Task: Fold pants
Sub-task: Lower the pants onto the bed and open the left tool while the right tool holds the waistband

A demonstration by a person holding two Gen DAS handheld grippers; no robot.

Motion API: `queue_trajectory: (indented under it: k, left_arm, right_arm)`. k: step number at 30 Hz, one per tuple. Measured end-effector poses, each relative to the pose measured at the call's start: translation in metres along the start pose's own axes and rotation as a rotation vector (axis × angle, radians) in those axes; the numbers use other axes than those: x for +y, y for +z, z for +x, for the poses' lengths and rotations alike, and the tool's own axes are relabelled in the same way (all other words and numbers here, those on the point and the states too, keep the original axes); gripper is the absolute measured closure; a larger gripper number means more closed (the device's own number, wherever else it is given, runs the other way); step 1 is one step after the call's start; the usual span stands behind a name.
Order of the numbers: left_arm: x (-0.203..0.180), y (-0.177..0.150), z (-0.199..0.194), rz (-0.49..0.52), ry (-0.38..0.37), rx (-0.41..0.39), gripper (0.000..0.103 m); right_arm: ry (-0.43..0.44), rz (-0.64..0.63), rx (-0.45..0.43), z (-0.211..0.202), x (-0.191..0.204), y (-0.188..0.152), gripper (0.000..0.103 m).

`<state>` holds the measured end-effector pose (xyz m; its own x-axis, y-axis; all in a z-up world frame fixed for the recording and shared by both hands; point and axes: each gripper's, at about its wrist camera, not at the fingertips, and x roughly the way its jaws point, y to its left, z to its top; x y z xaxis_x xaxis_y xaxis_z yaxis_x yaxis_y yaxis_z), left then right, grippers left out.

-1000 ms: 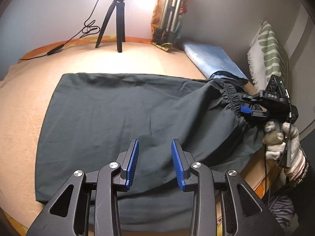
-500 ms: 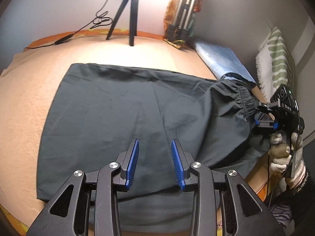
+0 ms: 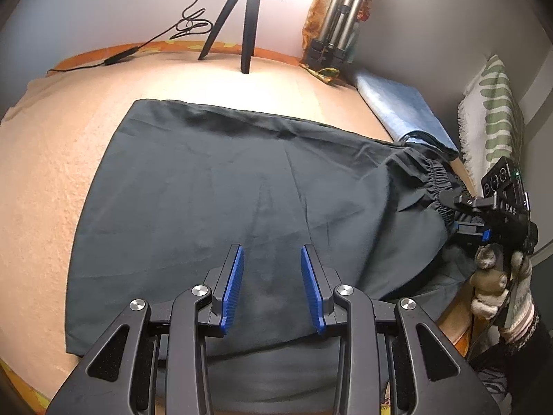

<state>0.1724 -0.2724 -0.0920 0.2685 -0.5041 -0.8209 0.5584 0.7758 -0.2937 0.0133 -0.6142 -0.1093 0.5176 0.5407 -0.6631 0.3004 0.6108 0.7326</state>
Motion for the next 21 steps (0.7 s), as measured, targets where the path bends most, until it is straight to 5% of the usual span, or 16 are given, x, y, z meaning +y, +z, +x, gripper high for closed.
queue_trajectory:
  k: [1,2,3,5,14,21]
  left_arm:
    - [0.002,0.001,-0.002,-0.005,0.007,-0.008,0.071]
    - [0.004,0.002,-0.003,-0.010,0.010,-0.014,0.071]
    - [0.008,0.003,-0.005,-0.019,0.018,-0.023,0.071]
    - [0.015,0.005,-0.010,-0.032,0.036,-0.043,0.071]
    - [0.049,0.008,-0.036,-0.089,0.100,-0.143,0.071]
    - [0.053,0.000,-0.040,-0.080,0.114,-0.138,0.071]
  right_arm:
    - [-0.028,-0.031,-0.003,0.003,0.006,-0.001,0.031]
    - [-0.062,-0.058,-0.002,0.006,0.011,-0.001,0.046]
    - [-0.080,-0.072,0.010,0.009,0.013,-0.002,0.073]
    - [-0.084,-0.057,0.019,0.013,0.010,-0.005,0.086]
    - [-0.084,-0.118,-0.088,-0.035,0.035,0.002,0.089]
    - [-0.174,-0.040,-0.126,-0.080,0.007,0.013,0.089]
